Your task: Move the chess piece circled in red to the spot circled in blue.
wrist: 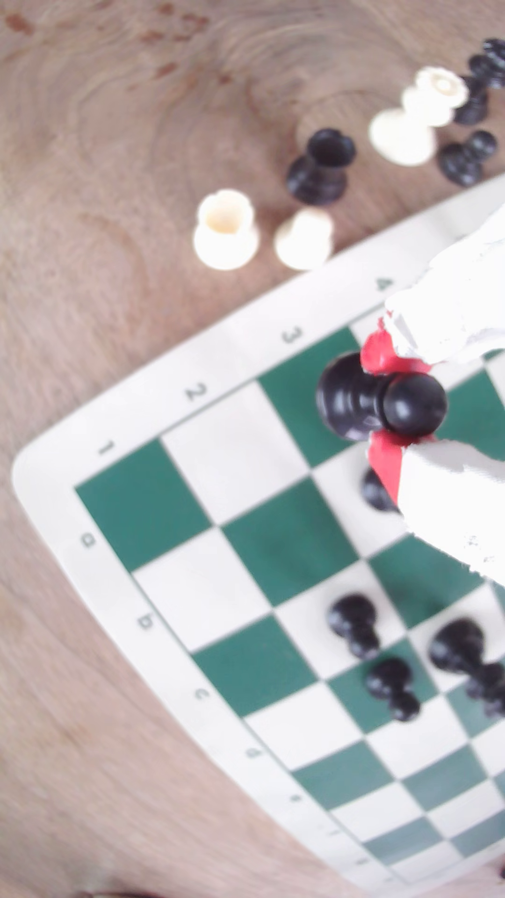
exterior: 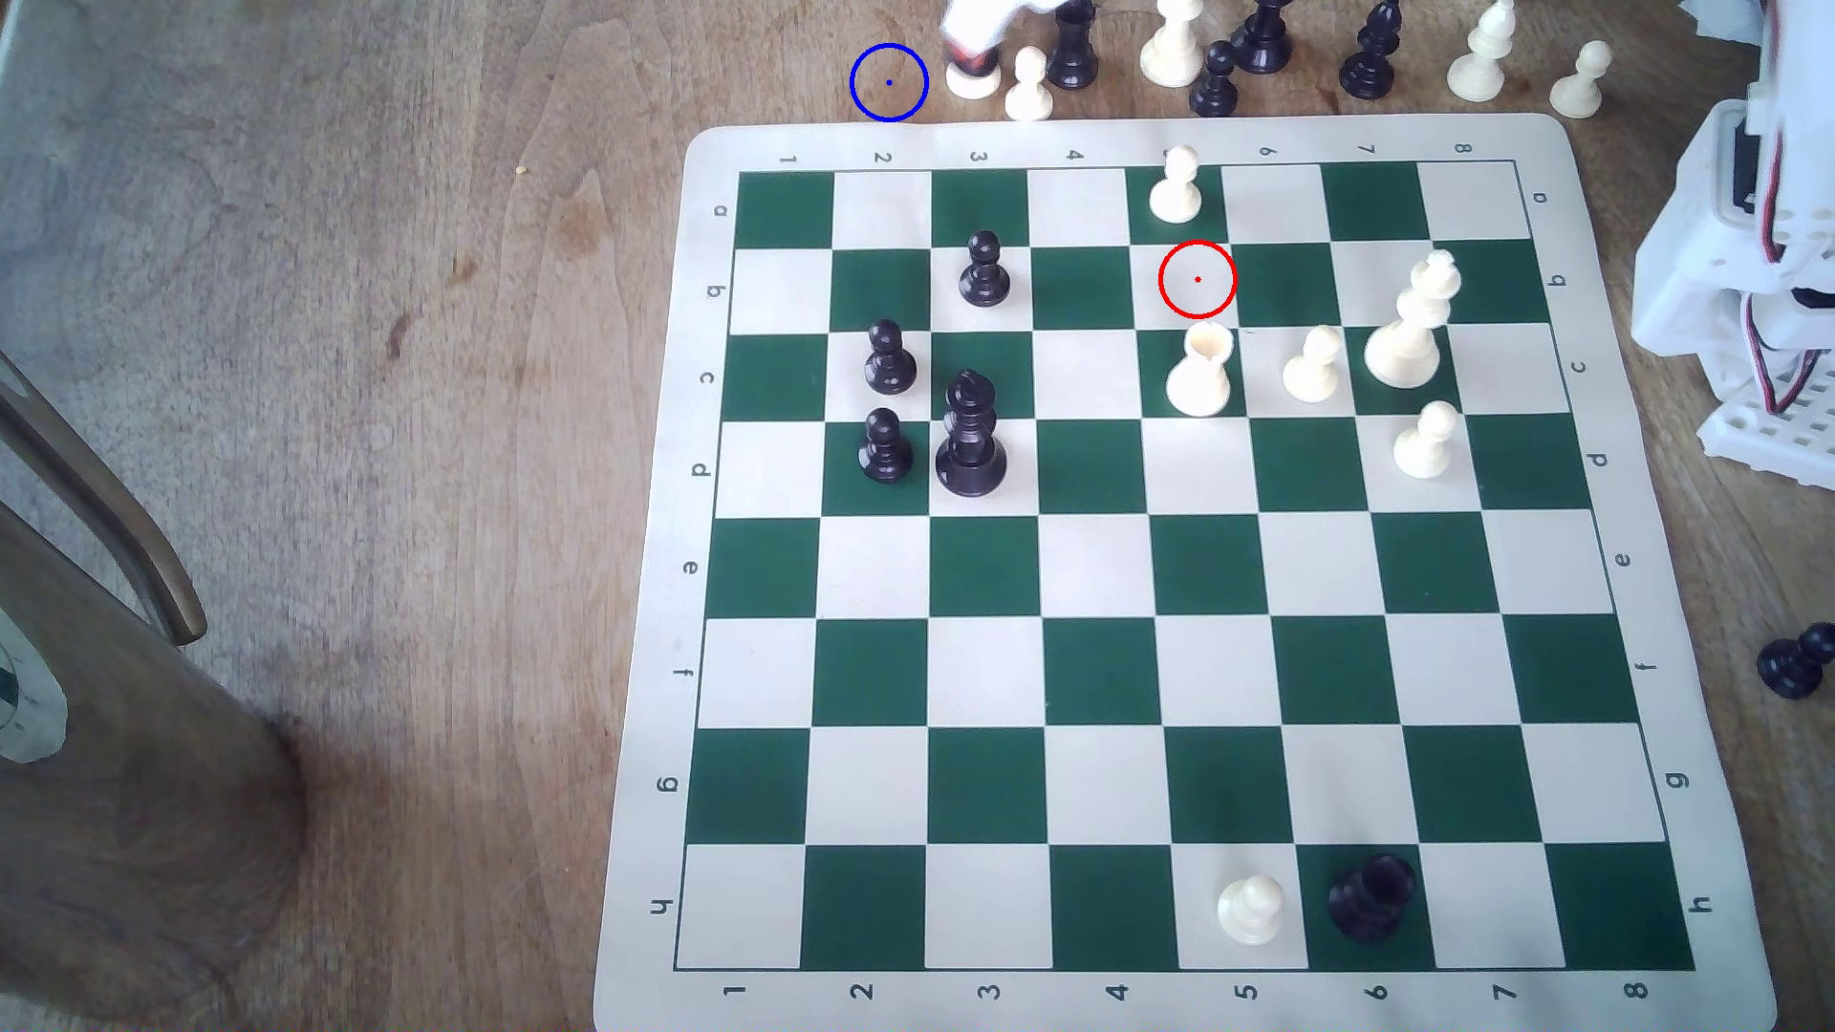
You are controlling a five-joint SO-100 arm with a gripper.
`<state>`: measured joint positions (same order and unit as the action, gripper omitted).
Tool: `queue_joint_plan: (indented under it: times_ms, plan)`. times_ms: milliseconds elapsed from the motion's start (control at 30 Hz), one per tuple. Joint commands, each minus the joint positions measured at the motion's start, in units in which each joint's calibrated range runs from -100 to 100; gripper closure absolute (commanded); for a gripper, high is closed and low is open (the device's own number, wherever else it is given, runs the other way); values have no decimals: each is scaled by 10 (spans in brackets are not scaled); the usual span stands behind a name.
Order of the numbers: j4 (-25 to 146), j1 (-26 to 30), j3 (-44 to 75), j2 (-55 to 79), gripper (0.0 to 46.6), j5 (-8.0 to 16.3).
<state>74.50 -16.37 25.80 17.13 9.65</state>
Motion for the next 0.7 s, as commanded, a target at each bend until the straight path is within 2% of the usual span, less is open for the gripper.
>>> queue_joint_plan:
  times_ms: [0,233,500,667]
  plan:
    - [-39,-24,70,20,464,-12]
    - [-109,-60,74,68,464,-30]
    - [-211,-71,75,116,464,-27]
    - [-209,-61,75,133,464,-27]
